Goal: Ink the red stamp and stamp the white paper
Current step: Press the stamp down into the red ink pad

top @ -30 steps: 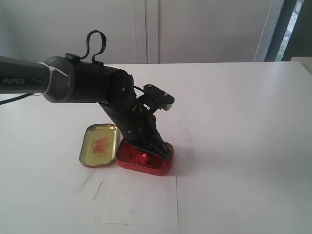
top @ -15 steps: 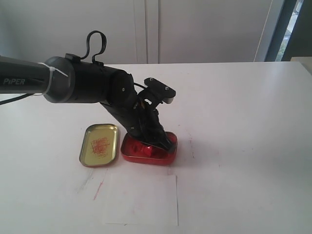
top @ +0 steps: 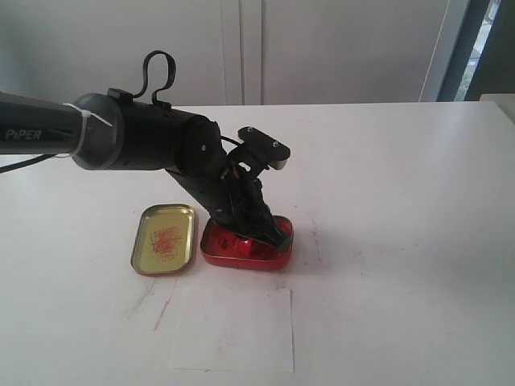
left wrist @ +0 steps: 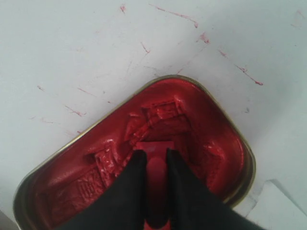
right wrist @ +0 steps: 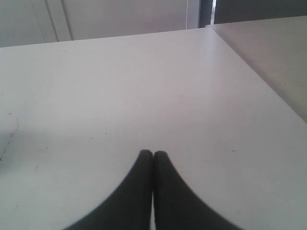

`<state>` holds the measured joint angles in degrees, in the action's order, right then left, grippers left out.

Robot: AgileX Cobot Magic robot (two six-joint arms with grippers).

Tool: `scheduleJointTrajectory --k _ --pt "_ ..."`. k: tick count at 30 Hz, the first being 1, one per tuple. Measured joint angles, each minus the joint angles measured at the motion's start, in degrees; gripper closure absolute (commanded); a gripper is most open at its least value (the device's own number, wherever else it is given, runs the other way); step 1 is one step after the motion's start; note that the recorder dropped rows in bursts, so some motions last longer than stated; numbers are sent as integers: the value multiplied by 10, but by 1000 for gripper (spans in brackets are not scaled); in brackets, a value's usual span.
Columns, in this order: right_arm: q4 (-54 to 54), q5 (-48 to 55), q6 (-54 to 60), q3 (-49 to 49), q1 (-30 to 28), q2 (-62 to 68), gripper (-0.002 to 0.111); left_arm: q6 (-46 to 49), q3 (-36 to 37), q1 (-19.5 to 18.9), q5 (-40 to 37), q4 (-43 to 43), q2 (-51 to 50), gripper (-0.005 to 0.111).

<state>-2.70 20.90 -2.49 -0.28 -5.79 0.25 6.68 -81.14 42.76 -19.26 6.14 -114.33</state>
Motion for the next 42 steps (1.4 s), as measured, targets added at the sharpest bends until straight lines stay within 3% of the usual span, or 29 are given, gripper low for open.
scheduleJointTrajectory --k 42 --pt "0 0 1 0 0 0 108 0 -31 0 -27 -21 7 107"
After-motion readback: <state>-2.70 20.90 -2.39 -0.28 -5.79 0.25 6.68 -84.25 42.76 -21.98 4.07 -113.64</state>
